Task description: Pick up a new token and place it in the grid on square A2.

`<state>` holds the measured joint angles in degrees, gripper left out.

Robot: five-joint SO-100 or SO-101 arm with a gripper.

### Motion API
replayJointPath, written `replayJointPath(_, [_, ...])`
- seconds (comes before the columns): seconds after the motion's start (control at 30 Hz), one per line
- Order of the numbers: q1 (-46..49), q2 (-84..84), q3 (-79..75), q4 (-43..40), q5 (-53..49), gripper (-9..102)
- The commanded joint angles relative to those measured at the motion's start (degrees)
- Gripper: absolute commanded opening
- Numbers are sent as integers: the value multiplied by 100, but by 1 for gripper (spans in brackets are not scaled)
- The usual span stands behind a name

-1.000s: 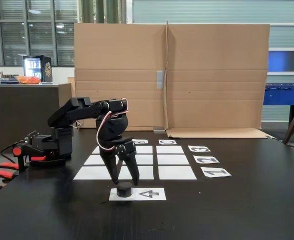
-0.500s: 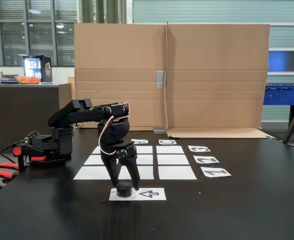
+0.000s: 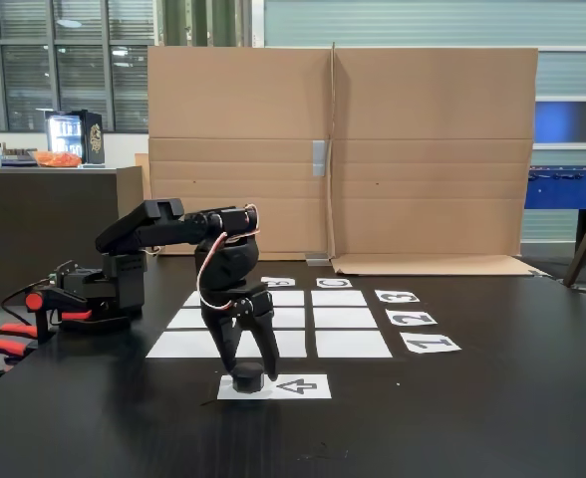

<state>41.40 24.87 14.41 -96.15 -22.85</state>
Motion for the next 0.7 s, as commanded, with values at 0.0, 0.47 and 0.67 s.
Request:
replayJointPath(0.0, [35,62,-202,-18,-35,26])
replayJointPath(0.47, [70,62,-220,-26,-35,23])
replayJointPath(0.67, [79,62,-220,-35,-35,17])
